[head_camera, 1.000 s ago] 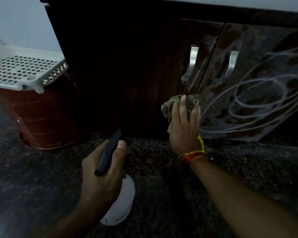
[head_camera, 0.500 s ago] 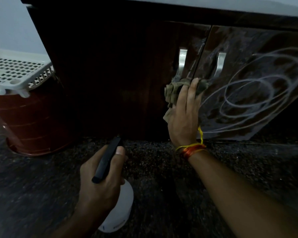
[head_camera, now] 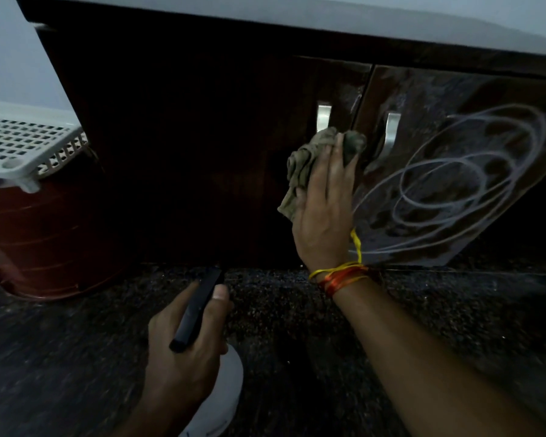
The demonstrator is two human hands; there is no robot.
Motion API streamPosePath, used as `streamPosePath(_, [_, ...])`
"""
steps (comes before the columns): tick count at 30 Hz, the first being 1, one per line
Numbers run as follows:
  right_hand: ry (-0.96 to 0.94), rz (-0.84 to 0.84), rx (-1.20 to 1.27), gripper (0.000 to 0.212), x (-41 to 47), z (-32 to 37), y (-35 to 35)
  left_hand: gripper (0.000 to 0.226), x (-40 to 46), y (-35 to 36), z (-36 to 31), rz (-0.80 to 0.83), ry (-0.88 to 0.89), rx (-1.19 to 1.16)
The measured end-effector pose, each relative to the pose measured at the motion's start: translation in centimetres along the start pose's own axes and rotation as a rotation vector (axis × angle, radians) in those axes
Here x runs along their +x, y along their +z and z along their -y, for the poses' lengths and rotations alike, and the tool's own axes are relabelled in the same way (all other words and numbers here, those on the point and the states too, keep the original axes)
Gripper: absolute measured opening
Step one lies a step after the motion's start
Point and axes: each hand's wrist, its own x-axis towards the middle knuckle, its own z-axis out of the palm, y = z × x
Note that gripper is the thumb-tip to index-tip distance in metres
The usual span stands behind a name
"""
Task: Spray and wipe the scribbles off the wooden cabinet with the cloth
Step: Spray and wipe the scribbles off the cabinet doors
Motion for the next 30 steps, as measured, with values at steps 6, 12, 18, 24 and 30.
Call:
streamPosePath(6, [-0.081, -0.066, -0.015, 0.057, 3.9, 0.8, -1.7, 0.103, -0.1, 0.1, 0.1, 0.005, -0.017, 0.008])
streamPosePath(12, [-0.051, -0.032, -0.086, 0.059, 2.4, 0.7, -1.2, 0.102, 0.5, 0.7, -0.2, -0.016, -0.001, 0.011])
streamPosePath(18, [-0.028, 0.007, -0.106, 0.061, 3.3, 1.2, -1.9, 0.097, 0.7, 1.1, -0.7, -0.039, 0.031, -0.039])
streamPosePath(24, [-0.031, -0.003, -0.186, 0.063, 5.9, 2.0, -2.9, 0.118, 0.9, 0.9, -1.2, 0.000, 0.055, -0.053])
streamPosePath(30, [-0.012, 0.040, -0.166, 0.061, 4.0, 1.7, -2.5, 0.111, 1.2, 1.2, -2.3, -0.023, 0.091, -0.067])
